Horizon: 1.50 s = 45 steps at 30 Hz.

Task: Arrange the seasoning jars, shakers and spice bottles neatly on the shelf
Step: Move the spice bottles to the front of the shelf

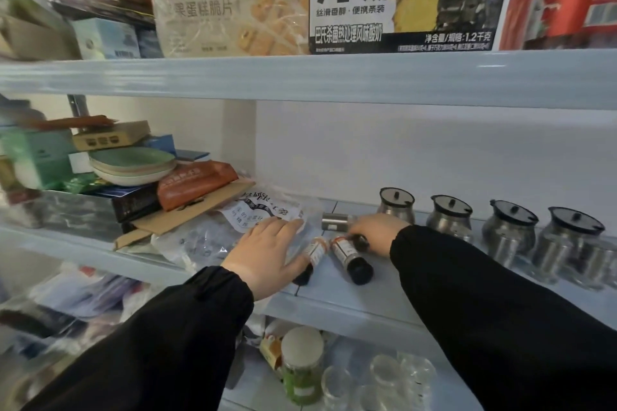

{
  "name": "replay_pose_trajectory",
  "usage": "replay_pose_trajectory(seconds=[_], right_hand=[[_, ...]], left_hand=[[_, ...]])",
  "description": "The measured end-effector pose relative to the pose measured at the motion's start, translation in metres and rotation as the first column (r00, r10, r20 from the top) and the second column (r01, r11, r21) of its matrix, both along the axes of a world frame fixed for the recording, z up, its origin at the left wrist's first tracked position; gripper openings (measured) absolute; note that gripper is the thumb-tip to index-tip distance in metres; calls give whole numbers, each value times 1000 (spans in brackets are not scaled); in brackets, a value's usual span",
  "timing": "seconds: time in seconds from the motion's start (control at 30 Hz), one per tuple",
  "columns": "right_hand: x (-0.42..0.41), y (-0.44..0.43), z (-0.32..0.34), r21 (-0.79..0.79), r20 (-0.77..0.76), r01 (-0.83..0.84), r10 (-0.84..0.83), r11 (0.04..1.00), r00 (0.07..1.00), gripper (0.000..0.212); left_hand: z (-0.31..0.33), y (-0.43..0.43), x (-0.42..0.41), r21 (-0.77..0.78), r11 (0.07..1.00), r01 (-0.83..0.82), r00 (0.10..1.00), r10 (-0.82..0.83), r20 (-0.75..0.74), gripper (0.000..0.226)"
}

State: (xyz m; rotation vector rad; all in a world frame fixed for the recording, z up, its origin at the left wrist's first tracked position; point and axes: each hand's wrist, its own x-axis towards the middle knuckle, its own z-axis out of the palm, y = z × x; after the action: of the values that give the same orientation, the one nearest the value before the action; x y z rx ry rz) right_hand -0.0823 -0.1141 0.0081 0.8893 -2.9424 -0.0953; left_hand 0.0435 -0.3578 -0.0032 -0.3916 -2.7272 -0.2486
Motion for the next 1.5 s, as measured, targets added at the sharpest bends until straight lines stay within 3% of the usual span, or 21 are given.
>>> replay_pose_trajectory(seconds=[0.1,0.2,0.27,0.5,0.7,1.33,1.5], right_hand=[[5,15,14,-38,15,63,-63,997,998,26],[12,36,35,-222,21,175,-175,959,984,31],[19,49,45,-261,92,238,-221,935,971,31],[38,82,56,-125,101,281,-269,952,958,35],[42,101,64,-215,142,250,-223,944,964,25],[29,105,58,-210,90,284,-270,936,959,16],[30,103,61,-192,19,283,-285,940,958,32]], left_hand=[[0,4,-2,17,1000,21,1000,-21,-5,65],[0,13,-5,27,999,46,999,-45,-16,66],[0,21,-8,42,997,71,997,-70,-36,65],[4,57,-18,83,983,162,985,-156,-70,59],[3,73,-21,120,973,199,977,-188,-99,60],[-3,68,-18,138,972,189,982,-183,-54,60],[-5,61,-21,132,977,170,985,-163,-59,60]])
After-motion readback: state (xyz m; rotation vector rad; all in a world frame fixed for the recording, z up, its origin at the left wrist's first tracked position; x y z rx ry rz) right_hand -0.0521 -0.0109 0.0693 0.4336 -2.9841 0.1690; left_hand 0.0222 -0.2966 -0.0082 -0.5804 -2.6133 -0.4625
